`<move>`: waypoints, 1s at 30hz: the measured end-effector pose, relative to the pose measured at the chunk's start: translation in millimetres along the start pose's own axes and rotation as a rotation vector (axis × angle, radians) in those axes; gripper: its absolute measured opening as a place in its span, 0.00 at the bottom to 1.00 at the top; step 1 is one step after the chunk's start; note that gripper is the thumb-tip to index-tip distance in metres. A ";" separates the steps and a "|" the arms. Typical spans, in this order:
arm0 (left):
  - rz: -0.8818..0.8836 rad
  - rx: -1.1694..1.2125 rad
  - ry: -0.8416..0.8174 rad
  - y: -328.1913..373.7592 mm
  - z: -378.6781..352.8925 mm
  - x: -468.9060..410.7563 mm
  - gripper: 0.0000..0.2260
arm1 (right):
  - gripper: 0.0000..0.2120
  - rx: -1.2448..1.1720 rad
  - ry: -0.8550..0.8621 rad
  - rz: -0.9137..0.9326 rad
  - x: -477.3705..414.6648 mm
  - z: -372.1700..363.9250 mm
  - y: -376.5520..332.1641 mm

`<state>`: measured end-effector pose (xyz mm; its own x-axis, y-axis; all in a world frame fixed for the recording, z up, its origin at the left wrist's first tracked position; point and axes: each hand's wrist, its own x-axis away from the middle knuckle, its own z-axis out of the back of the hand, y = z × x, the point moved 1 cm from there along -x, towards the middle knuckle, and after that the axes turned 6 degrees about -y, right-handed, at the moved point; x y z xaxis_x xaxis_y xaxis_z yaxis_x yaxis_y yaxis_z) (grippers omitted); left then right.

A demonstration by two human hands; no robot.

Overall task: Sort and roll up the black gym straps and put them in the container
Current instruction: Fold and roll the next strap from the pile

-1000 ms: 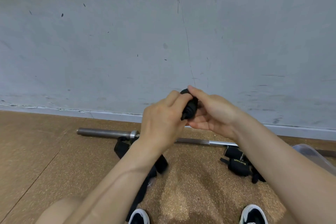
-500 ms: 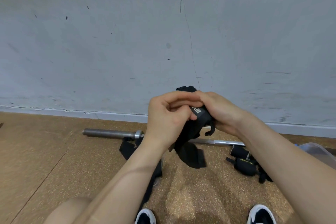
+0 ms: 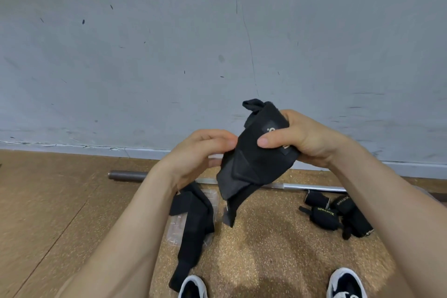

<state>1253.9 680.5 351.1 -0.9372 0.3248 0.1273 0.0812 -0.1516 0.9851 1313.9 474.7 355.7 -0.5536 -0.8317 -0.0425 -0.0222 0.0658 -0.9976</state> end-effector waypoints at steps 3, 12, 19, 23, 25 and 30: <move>0.103 0.114 -0.116 -9.2 -6.7 -3.5 0.12 | 0.09 0.127 0.015 -0.024 4.0 -5.9 -4.8; 0.065 0.277 -0.114 -50.5 -28.5 -25.6 0.12 | 0.14 0.184 0.116 -0.028 14.0 -4.1 -18.0; -0.090 -0.232 0.027 -42.5 -37.4 -26.9 0.14 | 0.06 0.038 0.107 -0.042 16.1 2.7 -15.0; 0.001 -0.189 0.005 -45.2 -30.3 -24.0 0.11 | 0.03 -0.023 0.142 -0.050 17.0 7.2 -14.1; 0.063 0.106 -0.071 -41.3 -33.2 -21.0 0.10 | 0.07 -0.025 0.159 -0.052 17.8 9.4 -15.2; 0.075 0.384 -0.187 -37.3 -30.8 -24.0 0.34 | 0.18 -0.008 0.211 -0.142 17.6 10.5 -12.0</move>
<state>1263.0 649.6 307.8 -0.8490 0.4952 0.1840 0.3002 0.1656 0.9394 1313.2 453.5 366.4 -0.7061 -0.6993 0.1116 -0.1187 -0.0385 -0.9922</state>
